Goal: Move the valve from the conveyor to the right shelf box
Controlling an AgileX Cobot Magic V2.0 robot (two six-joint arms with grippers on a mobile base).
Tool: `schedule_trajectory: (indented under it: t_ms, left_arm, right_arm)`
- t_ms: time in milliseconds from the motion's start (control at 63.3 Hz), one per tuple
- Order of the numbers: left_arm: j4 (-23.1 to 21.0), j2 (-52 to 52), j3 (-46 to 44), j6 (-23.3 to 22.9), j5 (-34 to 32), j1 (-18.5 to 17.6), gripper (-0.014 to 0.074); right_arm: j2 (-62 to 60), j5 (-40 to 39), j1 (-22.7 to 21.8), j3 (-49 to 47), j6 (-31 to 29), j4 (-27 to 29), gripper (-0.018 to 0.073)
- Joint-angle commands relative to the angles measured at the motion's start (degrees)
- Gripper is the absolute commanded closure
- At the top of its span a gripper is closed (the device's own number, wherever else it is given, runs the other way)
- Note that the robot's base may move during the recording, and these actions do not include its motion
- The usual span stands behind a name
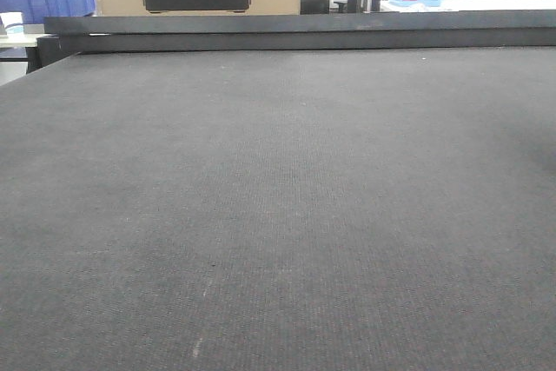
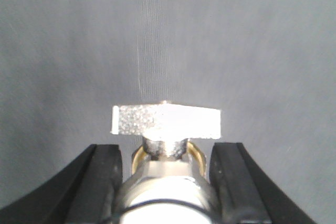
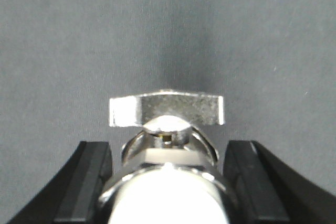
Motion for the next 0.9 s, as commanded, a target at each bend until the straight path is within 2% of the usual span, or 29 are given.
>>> schedule_trajectory:
  t_ms: [0, 174, 379, 885]
  left_arm:
    - [-0.71, -5.10, 1.73, -0.21, -4.65, -0.24, 0.0708]
    - [-0.49, -13.36, 7.46, -0.21, -9.67, -0.24, 0.0708]
    - [-0.37, -19.53, 12.22, -0.21, -10.60, -0.24, 0.0708]
    - [-0.27, -20.68, 12.96, -0.21, -12.82, -0.24, 0.0708]
  right_arm:
    - [-2.15, -4.57, -0.04, 1.77, -0.46, 0.00, 0.0727]
    - [-5.34, -7.45, -0.04, 6.30, -0.46, 0.05, 0.0727]
    - [-7.75, -14.30, -0.04, 6.80, -0.46, 0.05, 0.0727]
    - [-7.72, -14.29, -0.04, 6.80, -0.46, 0.14, 0.0727]
